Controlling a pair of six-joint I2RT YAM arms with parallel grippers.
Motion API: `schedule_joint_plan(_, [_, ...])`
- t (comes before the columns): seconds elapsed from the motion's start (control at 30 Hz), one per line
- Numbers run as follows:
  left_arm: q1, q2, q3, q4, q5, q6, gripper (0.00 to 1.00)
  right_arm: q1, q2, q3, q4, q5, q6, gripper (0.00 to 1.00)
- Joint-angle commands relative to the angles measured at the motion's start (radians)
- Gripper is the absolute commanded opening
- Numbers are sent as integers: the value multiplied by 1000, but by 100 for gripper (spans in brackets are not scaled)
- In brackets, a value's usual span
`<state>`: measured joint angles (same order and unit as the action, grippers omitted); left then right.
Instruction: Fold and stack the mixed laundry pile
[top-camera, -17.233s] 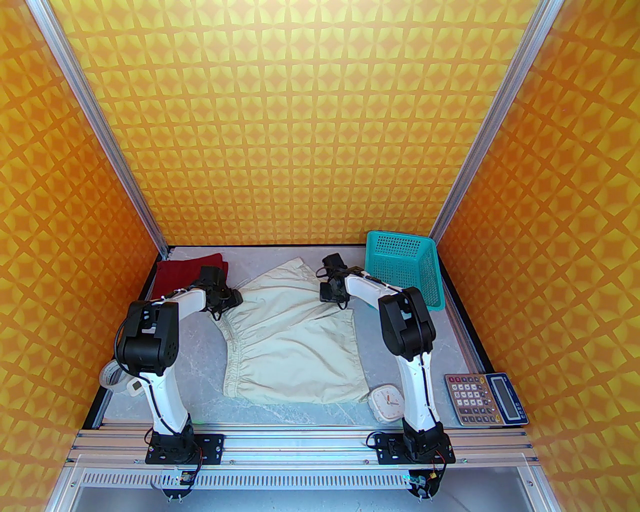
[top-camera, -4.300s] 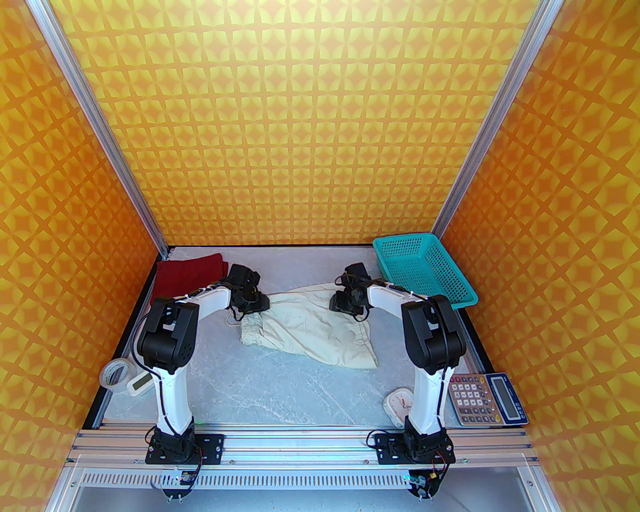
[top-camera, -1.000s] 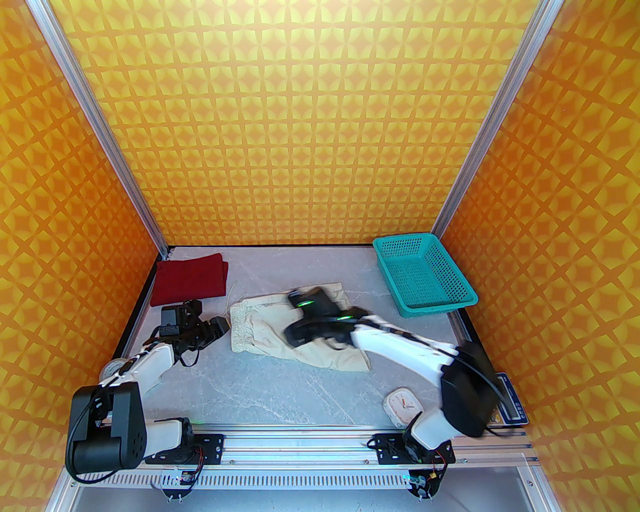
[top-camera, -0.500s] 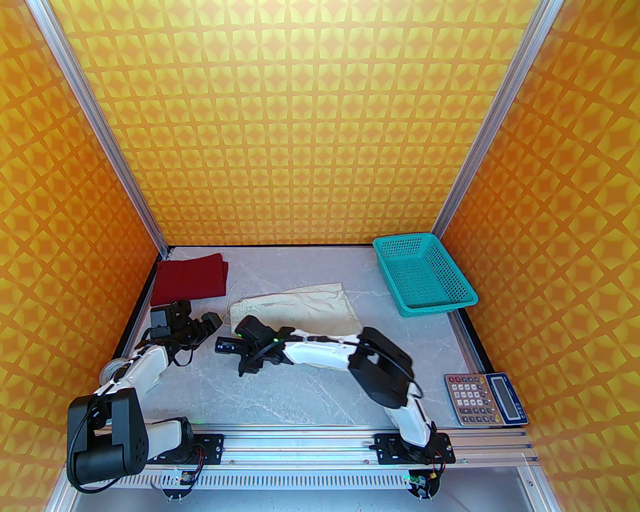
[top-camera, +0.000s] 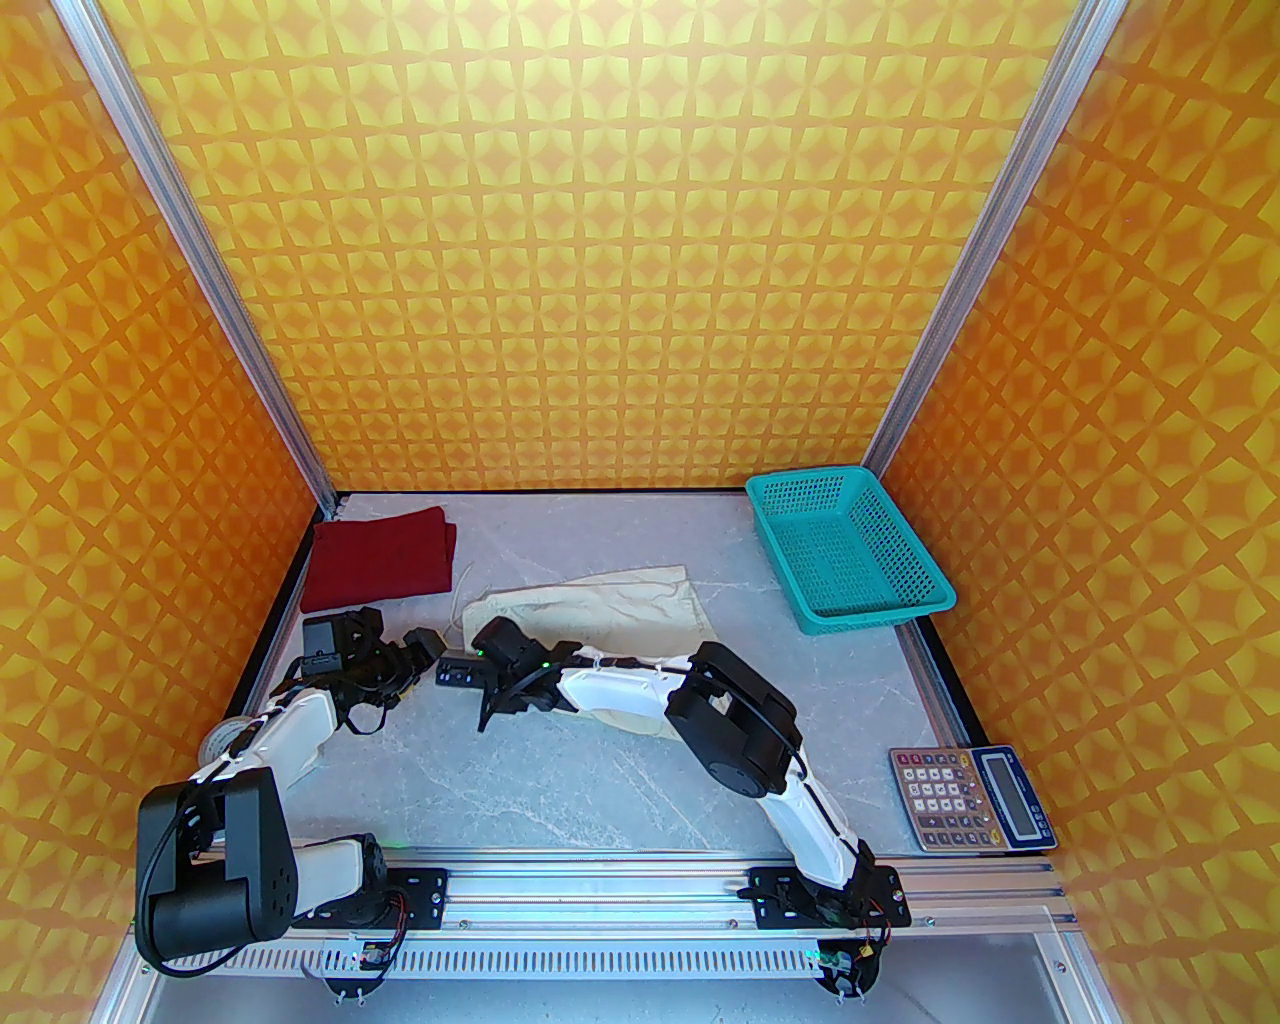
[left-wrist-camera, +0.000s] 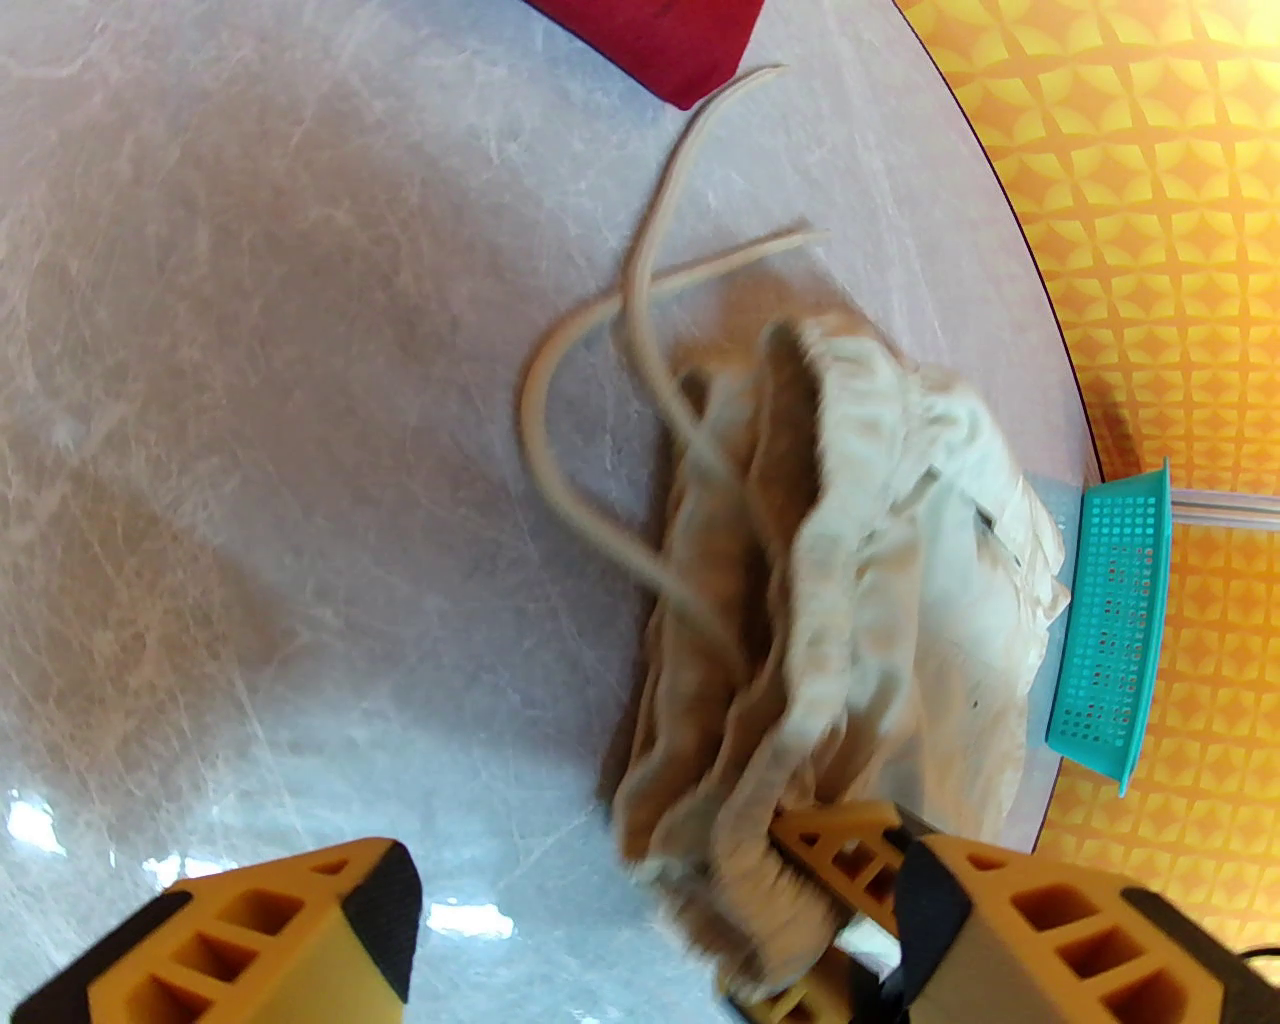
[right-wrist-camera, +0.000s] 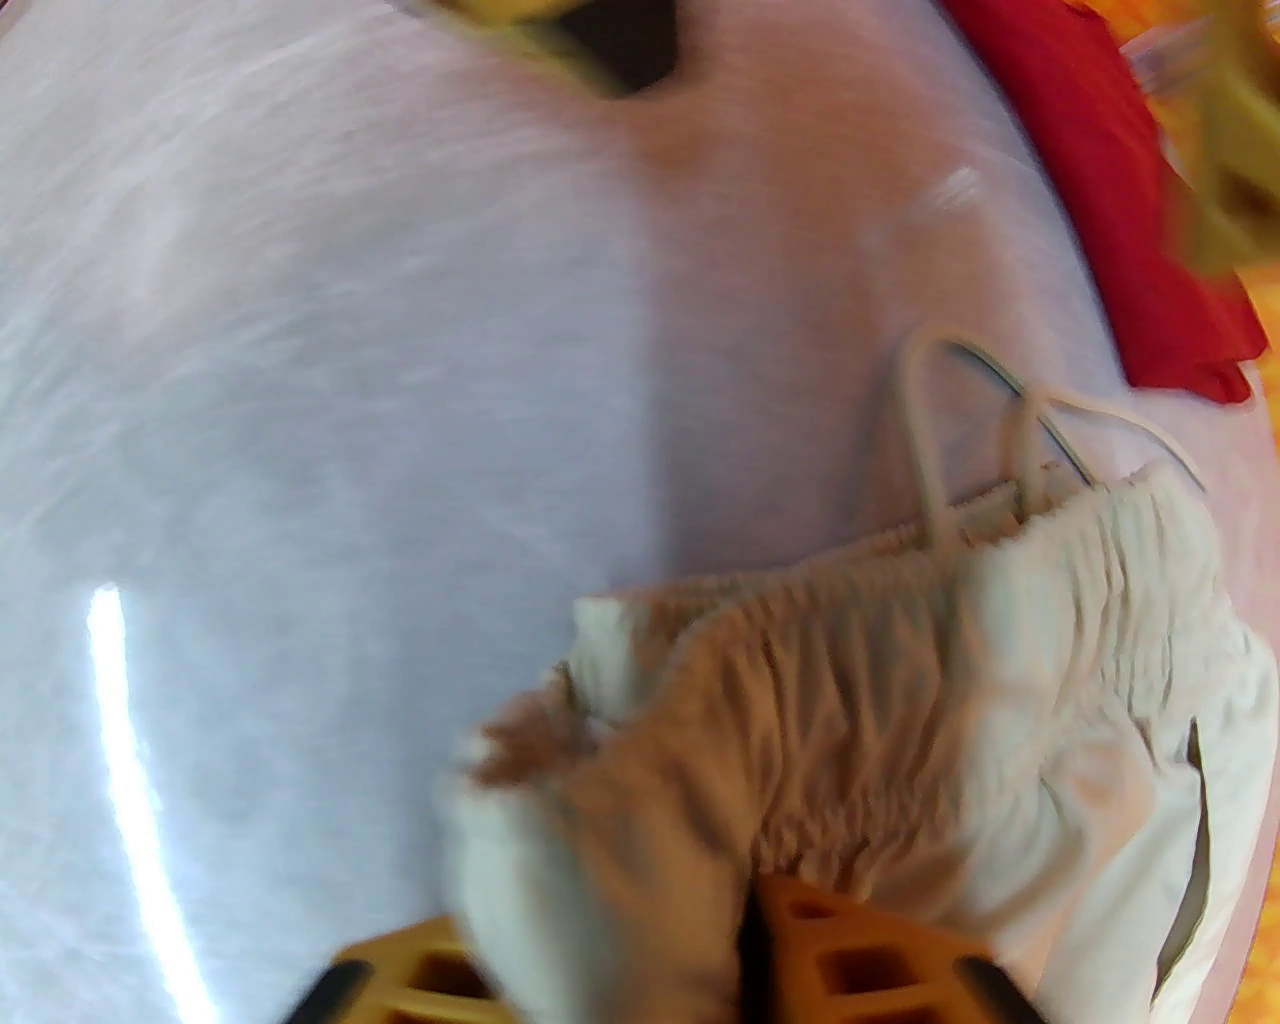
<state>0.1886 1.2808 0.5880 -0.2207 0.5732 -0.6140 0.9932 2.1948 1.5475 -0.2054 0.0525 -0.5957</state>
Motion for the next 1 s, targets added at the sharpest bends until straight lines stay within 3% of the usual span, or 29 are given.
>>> schedule_joint_plan(0.0, [-16,-43,-29,-21,28,-61,86,-7,-98,-97,98,-36,19,14])
schedule_joint_plan(0.37, [-124,33,-70,237,71,-322,89,-13,-240,-289,302,-74,64,4])
schedule_joint_plan(0.63, [-221,180,-7,343,44,-396,89,-14,-250,-299,323,-80,65,2])
schedule_joint_plan(0.87, [-270,291,45,453,10,-462,79,-14,-281,-333,352,-81,75,2])
schedule_joint_plan(0.97, [-276,330,73,452,-18,-466,69,-14,-307,-365,381,-85,97,2])
